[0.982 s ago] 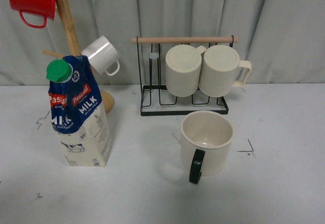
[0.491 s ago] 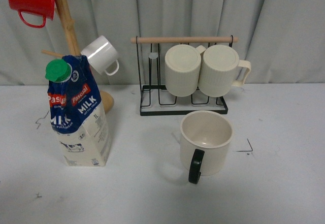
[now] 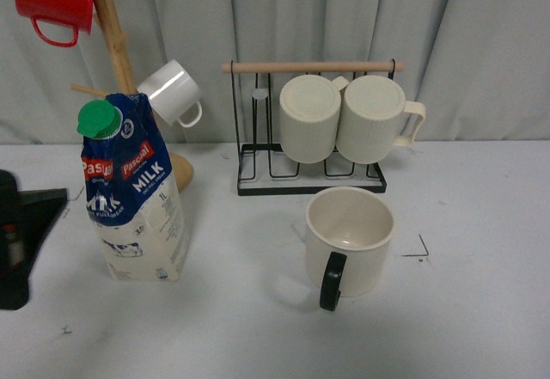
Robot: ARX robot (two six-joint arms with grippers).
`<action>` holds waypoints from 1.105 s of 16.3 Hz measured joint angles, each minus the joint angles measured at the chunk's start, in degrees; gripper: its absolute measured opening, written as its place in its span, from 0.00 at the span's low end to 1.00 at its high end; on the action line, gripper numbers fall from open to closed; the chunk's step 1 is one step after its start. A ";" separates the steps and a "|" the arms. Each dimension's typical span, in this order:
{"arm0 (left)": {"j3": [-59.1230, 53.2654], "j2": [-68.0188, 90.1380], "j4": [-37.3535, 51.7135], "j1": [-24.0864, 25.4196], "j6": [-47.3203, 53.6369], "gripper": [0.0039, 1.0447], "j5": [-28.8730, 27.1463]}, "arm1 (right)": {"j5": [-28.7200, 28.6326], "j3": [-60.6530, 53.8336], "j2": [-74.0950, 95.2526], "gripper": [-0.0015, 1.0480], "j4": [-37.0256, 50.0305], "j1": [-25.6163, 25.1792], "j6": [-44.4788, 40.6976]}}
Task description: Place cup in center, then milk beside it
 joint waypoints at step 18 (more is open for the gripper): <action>19.69 36.81 12.26 -0.26 -2.84 0.32 -5.07 | 0.00 0.00 0.00 0.94 0.02 0.00 0.00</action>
